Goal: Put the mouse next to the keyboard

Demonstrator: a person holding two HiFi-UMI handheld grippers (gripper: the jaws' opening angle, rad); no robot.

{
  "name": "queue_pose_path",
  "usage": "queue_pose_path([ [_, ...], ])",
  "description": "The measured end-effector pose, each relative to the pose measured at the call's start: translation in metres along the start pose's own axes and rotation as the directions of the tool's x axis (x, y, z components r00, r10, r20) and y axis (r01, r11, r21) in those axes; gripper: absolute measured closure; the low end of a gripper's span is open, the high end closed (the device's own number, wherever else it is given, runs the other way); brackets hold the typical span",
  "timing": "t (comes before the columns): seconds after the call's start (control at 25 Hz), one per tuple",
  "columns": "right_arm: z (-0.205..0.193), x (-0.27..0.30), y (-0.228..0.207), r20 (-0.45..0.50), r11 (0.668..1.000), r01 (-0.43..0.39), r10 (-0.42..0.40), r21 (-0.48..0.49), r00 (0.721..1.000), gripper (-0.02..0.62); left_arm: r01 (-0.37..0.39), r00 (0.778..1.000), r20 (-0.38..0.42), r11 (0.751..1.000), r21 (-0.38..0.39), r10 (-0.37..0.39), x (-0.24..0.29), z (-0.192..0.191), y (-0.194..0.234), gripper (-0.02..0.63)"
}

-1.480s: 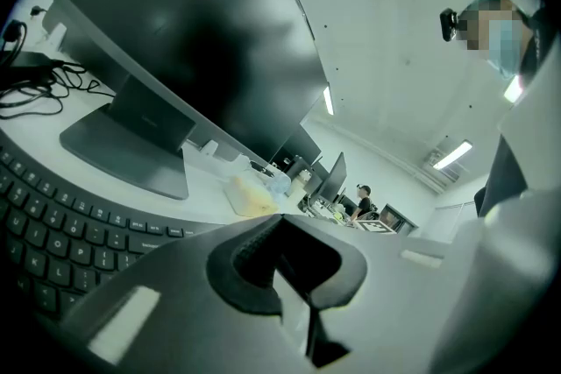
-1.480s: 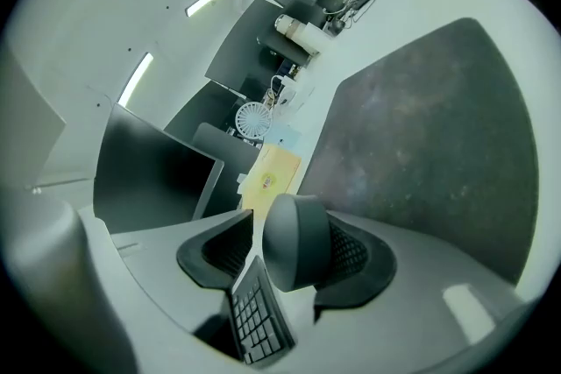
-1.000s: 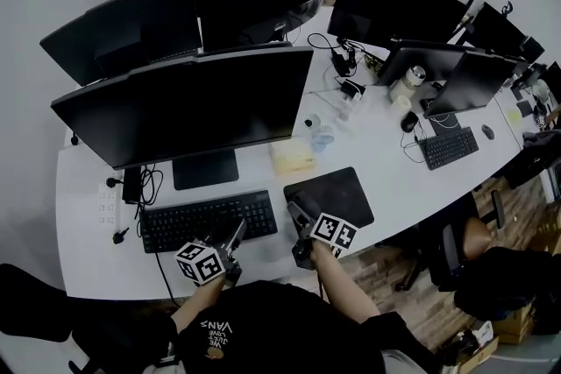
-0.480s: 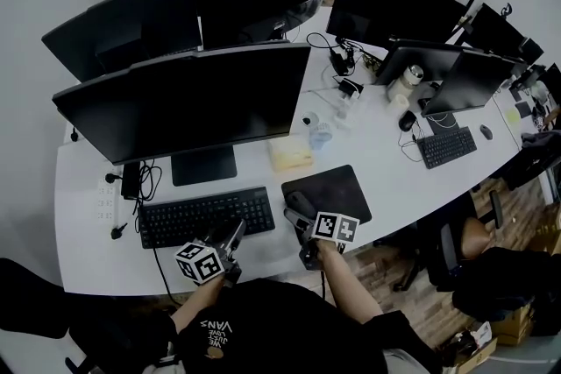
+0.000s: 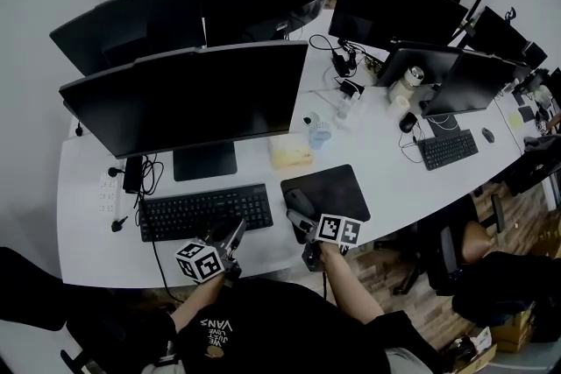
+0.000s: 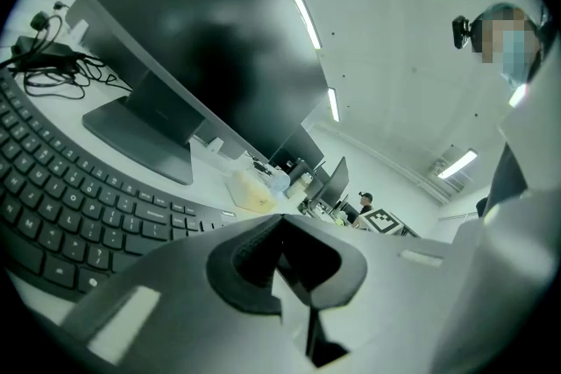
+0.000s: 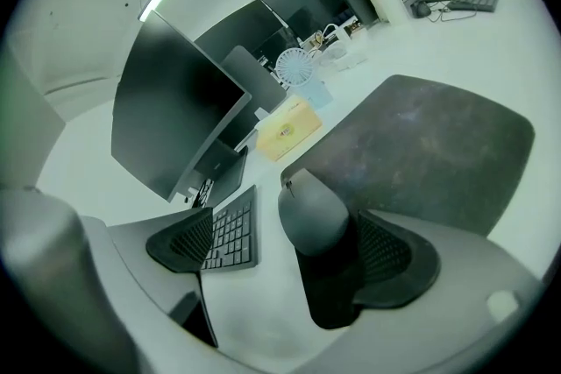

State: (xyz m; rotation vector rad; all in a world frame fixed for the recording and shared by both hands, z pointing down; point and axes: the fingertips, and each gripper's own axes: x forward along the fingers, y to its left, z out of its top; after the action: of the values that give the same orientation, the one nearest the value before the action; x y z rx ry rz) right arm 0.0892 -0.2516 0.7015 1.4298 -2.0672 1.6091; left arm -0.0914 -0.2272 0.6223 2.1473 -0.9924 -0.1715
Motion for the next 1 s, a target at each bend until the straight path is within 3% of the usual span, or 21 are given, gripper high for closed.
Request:
queue_pose_path([
  [0.2, 0.014, -0.020, 0.007, 0.059, 0.996, 0.010, -0.005, -0.088, 0.998, 0.095, -0.012, 1.000, 0.027, 1.000, 0.014, 0.012, -0.005, 0.000, -0.008, 0.604],
  [0.32, 0.023, -0.035, 0.020, 0.119, 0.985, -0.012, 0.032, -0.169, 0.992, 0.141, -0.024, 0.999, 0.050, 1.000, 0.017, 0.023, -0.009, -0.001, -0.013, 0.604],
  [0.48, 0.036, -0.066, 0.052, 0.240, 0.949, -0.073, 0.151, -0.307, 0.959, 0.310, -0.031, 0.997, 0.077, 0.999, 0.022, 0.030, -0.015, -0.005, -0.023, 0.604],
  [0.68, 0.033, -0.097, 0.078, 0.265, 0.884, -0.116, 0.257, -0.453, 0.929, 0.475, -0.041, 0.993, 0.111, 0.999, 0.026, 0.038, -0.023, -0.016, -0.039, 0.604],
  [0.88, 0.021, -0.123, 0.084, 0.275, 0.833, -0.106, 0.296, -0.543, 0.915, 0.583, -0.052, 0.989, 0.137, 0.998, 0.032, 0.047, -0.033, -0.030, -0.055, 0.604],
  [1.0, 0.008, -0.132, 0.079, 0.268, 0.822, -0.107, 0.302, -0.559, 0.915, 0.589, -0.065, 0.985, 0.163, 0.997, 0.035, 0.059, -0.042, -0.036, -0.063, 0.604],
])
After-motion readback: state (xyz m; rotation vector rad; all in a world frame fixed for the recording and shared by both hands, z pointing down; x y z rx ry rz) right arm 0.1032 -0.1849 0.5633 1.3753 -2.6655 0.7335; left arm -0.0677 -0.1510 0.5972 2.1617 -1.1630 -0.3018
